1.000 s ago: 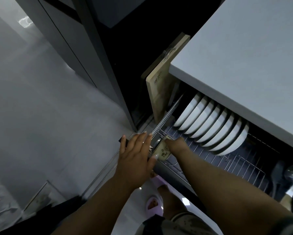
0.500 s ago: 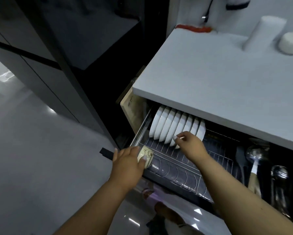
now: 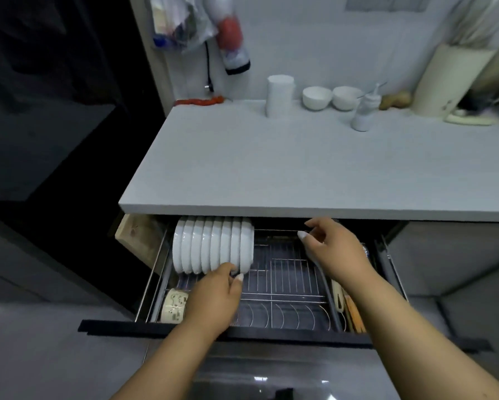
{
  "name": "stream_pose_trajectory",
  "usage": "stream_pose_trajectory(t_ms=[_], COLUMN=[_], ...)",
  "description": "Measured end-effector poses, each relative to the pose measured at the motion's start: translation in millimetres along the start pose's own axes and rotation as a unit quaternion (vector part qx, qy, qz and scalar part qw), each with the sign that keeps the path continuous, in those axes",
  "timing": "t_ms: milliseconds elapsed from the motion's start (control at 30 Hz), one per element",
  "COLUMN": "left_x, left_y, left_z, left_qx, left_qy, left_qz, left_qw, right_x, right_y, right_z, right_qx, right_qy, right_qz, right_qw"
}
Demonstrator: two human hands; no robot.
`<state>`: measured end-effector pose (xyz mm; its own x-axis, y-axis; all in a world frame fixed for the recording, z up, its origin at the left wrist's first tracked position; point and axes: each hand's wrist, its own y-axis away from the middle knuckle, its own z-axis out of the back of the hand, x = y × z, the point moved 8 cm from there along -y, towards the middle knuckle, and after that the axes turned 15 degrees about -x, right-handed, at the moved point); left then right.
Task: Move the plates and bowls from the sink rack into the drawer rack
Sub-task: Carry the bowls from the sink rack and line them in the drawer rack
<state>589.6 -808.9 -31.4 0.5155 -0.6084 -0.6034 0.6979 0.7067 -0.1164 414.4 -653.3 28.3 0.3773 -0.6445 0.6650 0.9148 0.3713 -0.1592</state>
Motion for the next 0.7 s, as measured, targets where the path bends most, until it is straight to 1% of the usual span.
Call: stream_pose_trajectory(t_ms=[167,300,433,567,700], left_x=[-55.3,-116.4,-193.6,-269.5,-334.7], left_y=[-3.2,1.6,15.4,40.2,66.9], left_z=[-29.0,-59.2,-102.7,-155.3,-214.7], left_qx=[0.034,0.051,0.068,0.101,0.130], left_qy=[-0.005,0.005,0.008,0.014,0.029], left_qz=[-0.040,-0.077,-0.126,-0.177,-0.204], left_qw=[0.999,0.996,0.990,0.979,0.970], right_x=[-35.7,-80.1,-137.1,-201.6,-272.3], right_y=[0.2,-0.2,-0.8,5.3,14.0], right_z=[59.2,112.2,176.0,241.9,297.2], right_qx=[-0.037,-0.059,-0.087,-0.116,-0.139], right_qy=[0.011,0.030,0.049,0.060,0.072], right_qz=[-0.003,-0.015,-0.040,-0.074,-0.107], right_qw=[0.999,0.998,0.994,0.989,0.982])
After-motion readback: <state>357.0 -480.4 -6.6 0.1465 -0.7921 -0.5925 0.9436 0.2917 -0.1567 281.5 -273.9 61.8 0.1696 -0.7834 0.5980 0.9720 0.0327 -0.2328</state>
